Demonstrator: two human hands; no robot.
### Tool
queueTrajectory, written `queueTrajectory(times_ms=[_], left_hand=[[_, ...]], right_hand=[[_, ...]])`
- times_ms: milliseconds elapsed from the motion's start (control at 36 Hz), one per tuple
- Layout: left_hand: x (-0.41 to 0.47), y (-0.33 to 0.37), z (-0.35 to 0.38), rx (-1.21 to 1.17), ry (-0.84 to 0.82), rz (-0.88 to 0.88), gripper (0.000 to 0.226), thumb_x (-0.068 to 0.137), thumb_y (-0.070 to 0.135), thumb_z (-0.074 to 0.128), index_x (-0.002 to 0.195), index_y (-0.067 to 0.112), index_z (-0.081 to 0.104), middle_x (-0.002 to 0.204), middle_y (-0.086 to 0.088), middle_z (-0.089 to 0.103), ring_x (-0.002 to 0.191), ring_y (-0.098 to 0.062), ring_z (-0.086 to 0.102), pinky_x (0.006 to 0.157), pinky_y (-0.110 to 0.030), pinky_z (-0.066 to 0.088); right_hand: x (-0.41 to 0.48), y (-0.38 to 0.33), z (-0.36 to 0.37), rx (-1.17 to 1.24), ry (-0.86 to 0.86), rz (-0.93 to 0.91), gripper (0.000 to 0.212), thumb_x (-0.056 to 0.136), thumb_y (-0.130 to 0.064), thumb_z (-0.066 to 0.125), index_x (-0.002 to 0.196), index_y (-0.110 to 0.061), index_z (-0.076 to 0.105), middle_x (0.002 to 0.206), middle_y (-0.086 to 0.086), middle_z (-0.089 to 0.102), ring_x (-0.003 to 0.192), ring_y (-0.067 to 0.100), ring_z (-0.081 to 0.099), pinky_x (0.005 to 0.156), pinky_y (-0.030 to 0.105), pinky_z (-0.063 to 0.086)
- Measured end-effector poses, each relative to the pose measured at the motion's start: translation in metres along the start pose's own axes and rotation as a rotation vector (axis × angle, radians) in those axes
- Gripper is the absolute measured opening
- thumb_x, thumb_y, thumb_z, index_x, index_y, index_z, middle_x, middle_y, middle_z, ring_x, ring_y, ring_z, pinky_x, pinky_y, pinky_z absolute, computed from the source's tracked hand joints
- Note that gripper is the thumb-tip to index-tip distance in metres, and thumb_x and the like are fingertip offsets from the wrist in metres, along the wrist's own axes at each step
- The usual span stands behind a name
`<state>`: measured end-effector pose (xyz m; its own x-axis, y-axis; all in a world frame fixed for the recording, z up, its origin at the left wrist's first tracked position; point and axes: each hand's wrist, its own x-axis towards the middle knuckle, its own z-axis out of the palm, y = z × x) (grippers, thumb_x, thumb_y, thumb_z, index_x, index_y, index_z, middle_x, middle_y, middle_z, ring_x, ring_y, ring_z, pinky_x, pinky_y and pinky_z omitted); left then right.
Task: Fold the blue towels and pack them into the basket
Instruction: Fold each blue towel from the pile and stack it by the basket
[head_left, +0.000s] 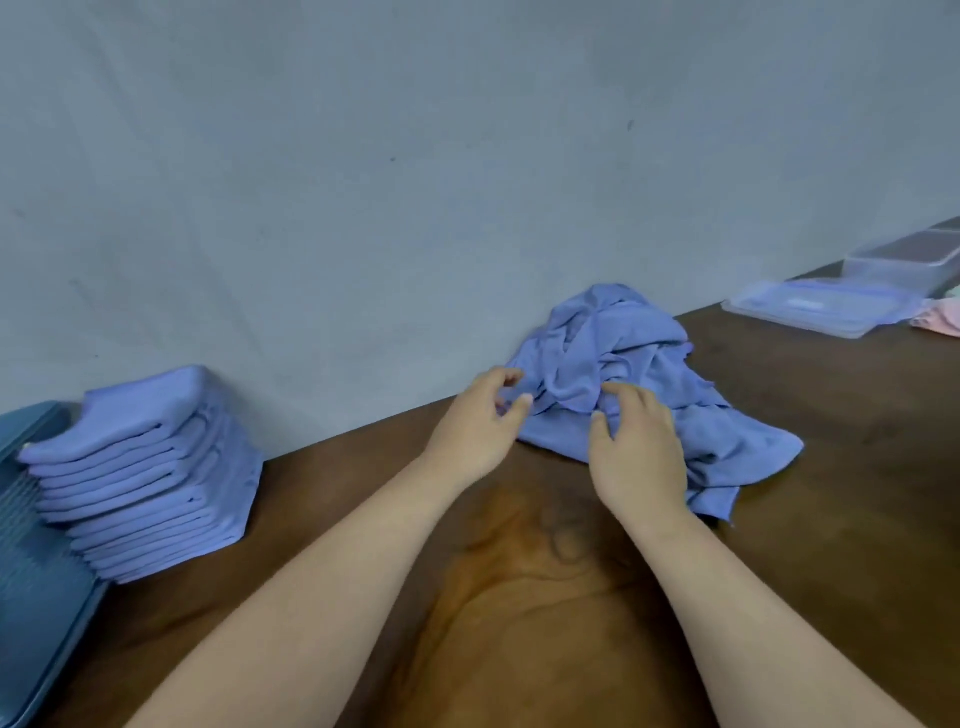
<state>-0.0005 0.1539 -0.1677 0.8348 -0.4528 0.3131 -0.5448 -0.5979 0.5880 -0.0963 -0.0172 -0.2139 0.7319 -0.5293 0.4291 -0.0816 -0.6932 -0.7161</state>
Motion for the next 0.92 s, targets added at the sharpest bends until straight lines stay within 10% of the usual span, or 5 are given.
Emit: queueTrajectory(times_ms=[278, 500, 750, 917], left_hand=[[0.136, 0.037, 0.052, 0.082, -0.082, -0.039, 0.085, 0.096, 0.069, 0.057, 0.166, 0.033, 0.025, 0.169, -0.005, 0.033, 0.151, -0.028, 0.039, 0.121, -0.048, 0.038], [0.163, 0.044, 0.064, 0.084, 0.078, 0.077, 0.021, 0.1, 0.044, 0.067, 0.105, 0.023, 0.066, 0.099, 0.006, 0.069, 0.094, -0.019, 0.066, 0.081, -0.035, 0.053], [0.102, 0.045, -0.042, -0.113, 0.456, 0.106, 0.022, 0.105, 0.043, 0.059, 0.092, 0.026, 0.057, 0.085, 0.008, 0.055, 0.068, -0.001, 0.051, 0.061, -0.014, 0.034], [-0.014, 0.003, -0.11, -0.131, 0.539, 0.037, 0.021, 0.107, 0.041, 0.058, 0.092, 0.026, 0.058, 0.083, 0.002, 0.053, 0.069, -0.01, 0.047, 0.066, -0.024, 0.039]], right_hand=[[0.0, -0.006, 0.009, 0.117, 0.104, -0.025, 0.037, 0.104, -0.021, 0.056, 0.142, -0.023, 0.055, 0.144, -0.007, 0.056, 0.138, 0.015, 0.047, 0.105, 0.039, 0.049], [0.001, -0.006, 0.01, 0.08, 0.121, -0.047, 0.035, 0.104, -0.023, 0.055, 0.139, -0.023, 0.057, 0.14, -0.007, 0.059, 0.133, 0.014, 0.048, 0.101, 0.038, 0.049], [0.002, 0.001, 0.008, 0.081, 0.098, -0.064, 0.034, 0.103, -0.029, 0.055, 0.138, -0.025, 0.055, 0.139, -0.006, 0.058, 0.132, 0.019, 0.05, 0.1, 0.044, 0.05], [-0.003, -0.005, 0.009, 0.133, 0.032, -0.092, 0.036, 0.104, -0.027, 0.055, 0.14, -0.025, 0.054, 0.142, -0.004, 0.055, 0.133, 0.021, 0.048, 0.103, 0.048, 0.049]])
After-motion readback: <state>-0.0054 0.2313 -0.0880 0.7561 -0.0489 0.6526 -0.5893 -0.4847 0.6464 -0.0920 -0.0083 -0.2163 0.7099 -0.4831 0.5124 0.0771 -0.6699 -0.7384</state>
